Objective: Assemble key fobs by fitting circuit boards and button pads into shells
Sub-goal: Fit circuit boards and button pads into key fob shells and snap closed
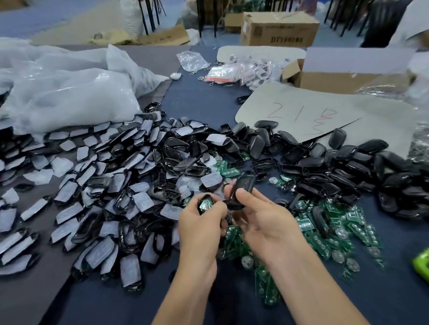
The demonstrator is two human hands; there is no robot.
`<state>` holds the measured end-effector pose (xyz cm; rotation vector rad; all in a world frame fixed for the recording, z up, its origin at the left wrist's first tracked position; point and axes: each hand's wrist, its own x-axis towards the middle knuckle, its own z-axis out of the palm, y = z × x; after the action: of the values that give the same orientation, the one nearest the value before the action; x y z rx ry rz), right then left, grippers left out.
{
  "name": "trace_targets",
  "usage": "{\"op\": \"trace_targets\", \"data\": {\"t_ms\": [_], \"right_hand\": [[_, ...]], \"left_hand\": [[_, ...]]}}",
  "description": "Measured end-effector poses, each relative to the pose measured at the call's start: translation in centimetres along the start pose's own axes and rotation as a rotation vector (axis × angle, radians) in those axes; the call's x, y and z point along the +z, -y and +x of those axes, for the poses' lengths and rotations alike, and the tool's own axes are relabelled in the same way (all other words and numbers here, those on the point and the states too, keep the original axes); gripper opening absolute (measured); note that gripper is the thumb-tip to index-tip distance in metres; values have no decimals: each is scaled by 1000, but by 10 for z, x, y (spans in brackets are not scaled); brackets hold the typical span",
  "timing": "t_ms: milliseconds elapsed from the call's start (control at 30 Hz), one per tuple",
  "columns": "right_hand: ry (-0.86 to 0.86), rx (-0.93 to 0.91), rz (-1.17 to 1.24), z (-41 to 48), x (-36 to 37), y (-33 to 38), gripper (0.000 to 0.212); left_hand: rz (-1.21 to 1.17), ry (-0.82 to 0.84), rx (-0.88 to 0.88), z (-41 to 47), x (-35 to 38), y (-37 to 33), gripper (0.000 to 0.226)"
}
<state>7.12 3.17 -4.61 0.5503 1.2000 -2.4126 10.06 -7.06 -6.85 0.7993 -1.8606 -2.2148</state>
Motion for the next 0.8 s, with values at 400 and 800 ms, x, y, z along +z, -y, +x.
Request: {"op": "trace_targets", "data": {"t_ms": [400, 800], "right_hand": [[34, 150, -24, -2, -22, 4, 31], [-47, -280, -413, -19, -32, 4, 8]], "left_hand": [[-137, 79, -56, -12, 21, 10, 26], [243, -94, 364, -11, 24, 10, 29]]}}
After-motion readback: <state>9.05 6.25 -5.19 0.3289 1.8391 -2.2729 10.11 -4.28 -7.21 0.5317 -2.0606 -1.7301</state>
